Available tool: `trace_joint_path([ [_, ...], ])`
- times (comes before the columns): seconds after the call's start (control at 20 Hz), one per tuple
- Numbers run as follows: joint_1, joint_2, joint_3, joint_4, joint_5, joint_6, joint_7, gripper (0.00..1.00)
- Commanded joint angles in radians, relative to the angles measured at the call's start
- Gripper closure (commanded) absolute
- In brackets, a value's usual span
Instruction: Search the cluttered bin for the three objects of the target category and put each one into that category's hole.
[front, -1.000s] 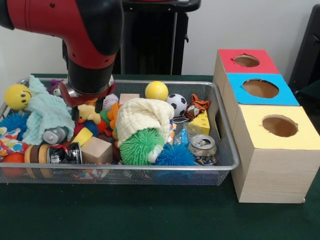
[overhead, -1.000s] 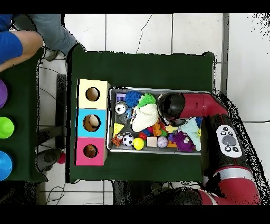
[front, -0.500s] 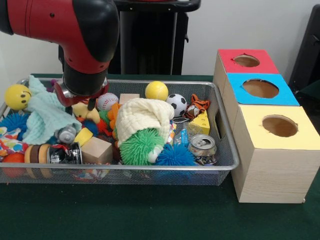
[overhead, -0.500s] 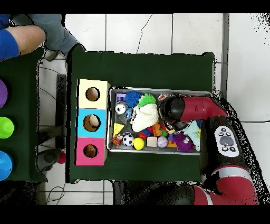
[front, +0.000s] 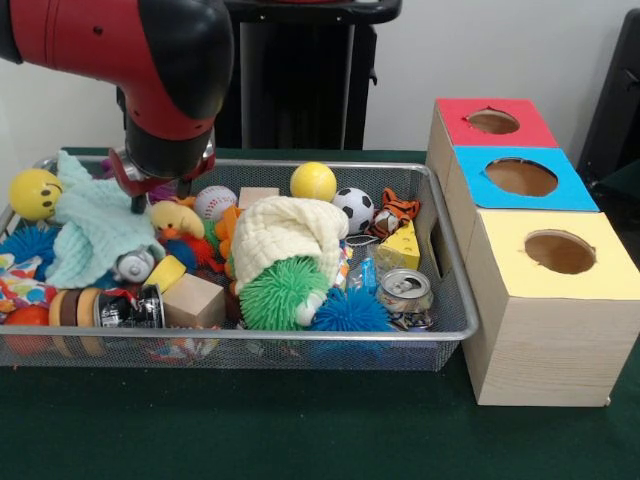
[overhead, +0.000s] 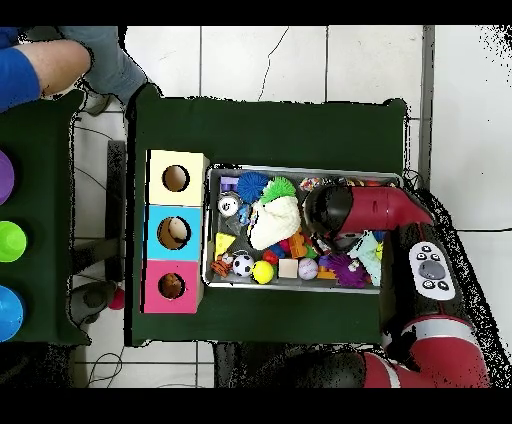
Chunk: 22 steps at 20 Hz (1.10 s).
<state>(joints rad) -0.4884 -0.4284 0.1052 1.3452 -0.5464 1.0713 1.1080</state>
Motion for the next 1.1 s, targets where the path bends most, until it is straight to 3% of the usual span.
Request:
trace_joint_path([
  [0.05, -0.055, 0.027, 0.046, 0.149, 0.117, -0.044, 0.156, 0.0],
  [0.25, -0.1, 0.023, 0.073, 0.212, 0.206, -0.148, 0.195, 0.0],
  [0.4, -0.108, 0.033, 0.074, 0.23, 0.223, -0.22, 0.187, 0.0],
  [0.55, -0.116, 0.062, 0.078, 0.23, 0.219, -0.317, 0.178, 0.0],
  [1.1, -0.083, 0.096, 0.052, 0.192, 0.174, -0.47, 0.156, 0.0],
])
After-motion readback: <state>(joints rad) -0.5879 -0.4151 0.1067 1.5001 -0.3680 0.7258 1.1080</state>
